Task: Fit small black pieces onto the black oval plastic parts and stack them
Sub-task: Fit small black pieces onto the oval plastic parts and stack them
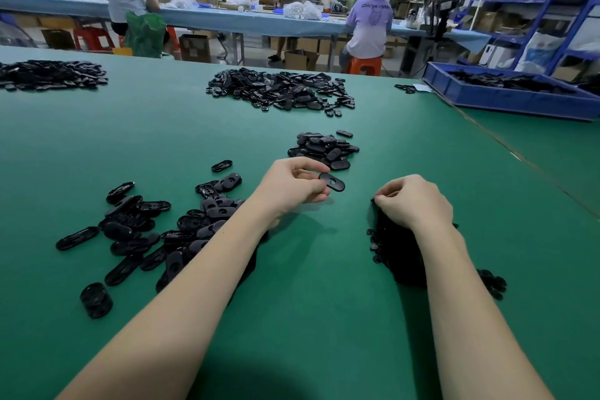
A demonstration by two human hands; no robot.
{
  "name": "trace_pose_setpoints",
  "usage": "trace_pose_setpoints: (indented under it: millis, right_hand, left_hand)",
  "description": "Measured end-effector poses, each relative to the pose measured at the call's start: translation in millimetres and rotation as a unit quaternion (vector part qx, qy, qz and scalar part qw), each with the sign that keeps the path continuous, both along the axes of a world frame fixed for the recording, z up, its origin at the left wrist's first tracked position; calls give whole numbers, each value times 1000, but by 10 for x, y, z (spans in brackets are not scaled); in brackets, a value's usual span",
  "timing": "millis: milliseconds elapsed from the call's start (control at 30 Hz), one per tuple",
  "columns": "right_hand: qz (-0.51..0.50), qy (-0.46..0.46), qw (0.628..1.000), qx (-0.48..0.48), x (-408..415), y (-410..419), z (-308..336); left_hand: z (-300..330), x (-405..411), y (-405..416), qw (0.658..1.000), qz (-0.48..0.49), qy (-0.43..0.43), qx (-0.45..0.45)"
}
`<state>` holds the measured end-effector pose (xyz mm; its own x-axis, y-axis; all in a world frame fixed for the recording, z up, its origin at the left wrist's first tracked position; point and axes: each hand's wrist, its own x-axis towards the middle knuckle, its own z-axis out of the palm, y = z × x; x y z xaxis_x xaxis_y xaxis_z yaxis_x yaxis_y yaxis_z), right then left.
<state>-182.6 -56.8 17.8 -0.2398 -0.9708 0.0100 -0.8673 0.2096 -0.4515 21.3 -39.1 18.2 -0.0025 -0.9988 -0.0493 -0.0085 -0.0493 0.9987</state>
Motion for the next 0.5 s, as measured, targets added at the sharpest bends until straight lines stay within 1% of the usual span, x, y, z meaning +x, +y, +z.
trace_pose_setpoints:
  millis: [33,67,100,167,233,333,500]
  right_hand:
    - [5,-17,1000,-7,11,-7,-1]
    - [13,-58,998,-17,21,-17,0]
    - [28,-121,992,-30,36,-25,4]
    - [64,-262,961,-53,93,-5,33]
    - [81,-351,930,-71,152,27,73]
    - [92,-404,907,-81,214,54,119]
    - [96,-425,898,-59,261,62,133]
  left_hand:
    - [-3,2,-2,1000,4,-1,1]
    - [-8,4,-4,1000,7,-2,1]
    - [-12,7,-4,1000,10,-2,1]
    - [-16,7,-4,1000,13,3,-1]
    - [-15,6,-2,1000,14,8,-5]
    - [-13,-6,5,1000,12,6,-13]
    - [4,-23,14,1000,5,6,-30]
